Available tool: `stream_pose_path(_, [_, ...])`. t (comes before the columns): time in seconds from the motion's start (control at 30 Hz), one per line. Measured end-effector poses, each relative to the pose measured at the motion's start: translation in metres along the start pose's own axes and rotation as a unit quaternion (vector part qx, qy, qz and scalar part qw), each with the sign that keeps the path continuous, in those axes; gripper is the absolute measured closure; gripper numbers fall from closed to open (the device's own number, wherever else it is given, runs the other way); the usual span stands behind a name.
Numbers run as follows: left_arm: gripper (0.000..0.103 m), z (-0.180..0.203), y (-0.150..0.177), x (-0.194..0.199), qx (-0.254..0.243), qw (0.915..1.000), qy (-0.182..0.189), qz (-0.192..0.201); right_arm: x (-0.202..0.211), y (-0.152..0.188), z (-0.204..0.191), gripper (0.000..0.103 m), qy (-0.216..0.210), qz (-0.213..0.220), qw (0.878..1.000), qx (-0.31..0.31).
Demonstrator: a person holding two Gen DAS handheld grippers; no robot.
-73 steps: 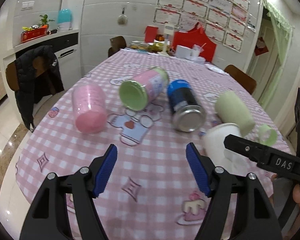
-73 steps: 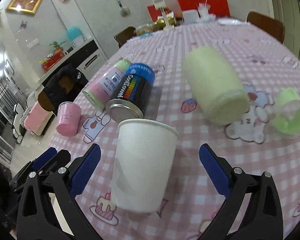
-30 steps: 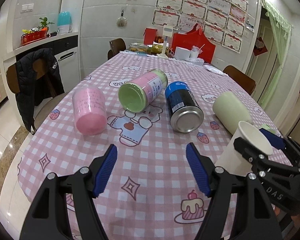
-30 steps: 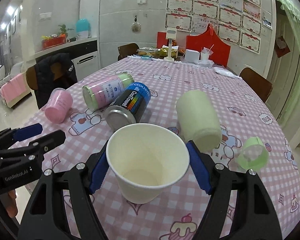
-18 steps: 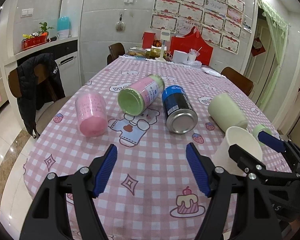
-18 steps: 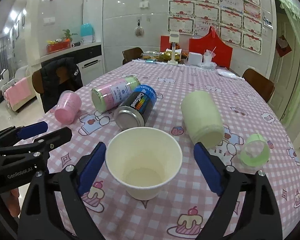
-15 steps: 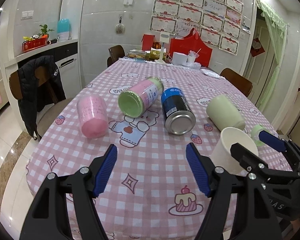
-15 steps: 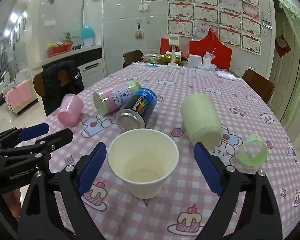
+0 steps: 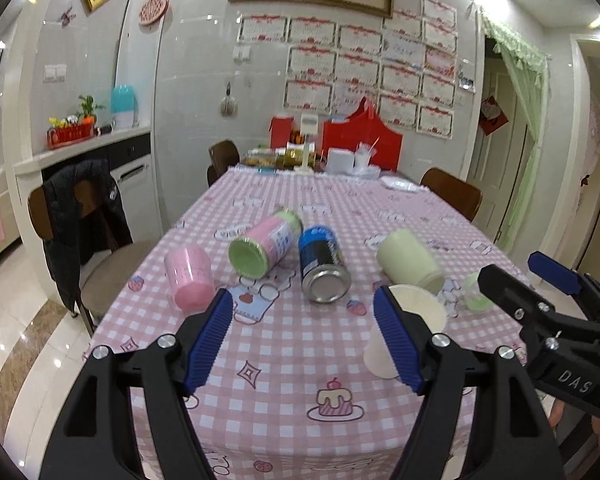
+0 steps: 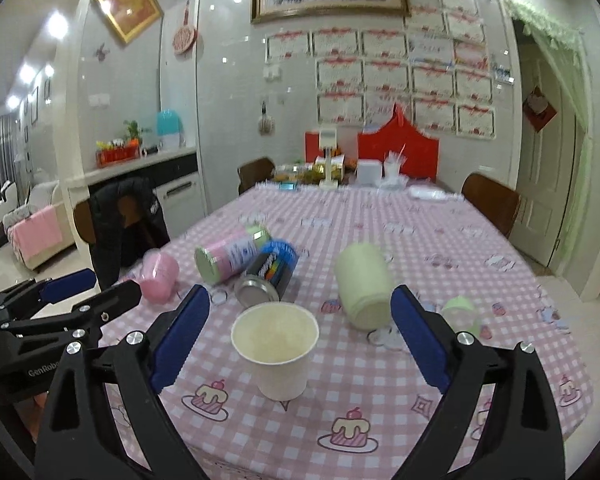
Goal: Flip cup upside down
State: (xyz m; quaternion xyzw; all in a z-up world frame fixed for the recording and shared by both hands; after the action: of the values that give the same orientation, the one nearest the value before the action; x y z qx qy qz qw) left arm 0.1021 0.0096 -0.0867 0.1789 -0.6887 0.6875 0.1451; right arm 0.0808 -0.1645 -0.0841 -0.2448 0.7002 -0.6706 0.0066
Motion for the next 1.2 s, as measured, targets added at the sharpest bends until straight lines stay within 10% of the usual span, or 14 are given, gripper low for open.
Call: stream_pose_path(1.2, [0.021, 0.018, -0.018, 0.111, -0.015, 0.9832, -0.038, 0.178, 0.065, -0.006, -0.017, 0.008, 0.032, 0.111, 0.992, 0.052])
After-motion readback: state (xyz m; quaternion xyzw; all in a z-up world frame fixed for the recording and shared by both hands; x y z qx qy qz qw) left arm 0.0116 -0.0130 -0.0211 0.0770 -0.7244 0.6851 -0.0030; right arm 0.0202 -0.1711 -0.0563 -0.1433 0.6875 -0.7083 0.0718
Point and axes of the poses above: each gripper's, at about its wrist camera, not at the fingertips, and x roughly against the way its jaws point, z to its right, y to its underside, the point moved 1 cm from there along -x, roughly the way its jaws point, and after that the axes turned 12 degrees about -y, right-handed, at the moved point
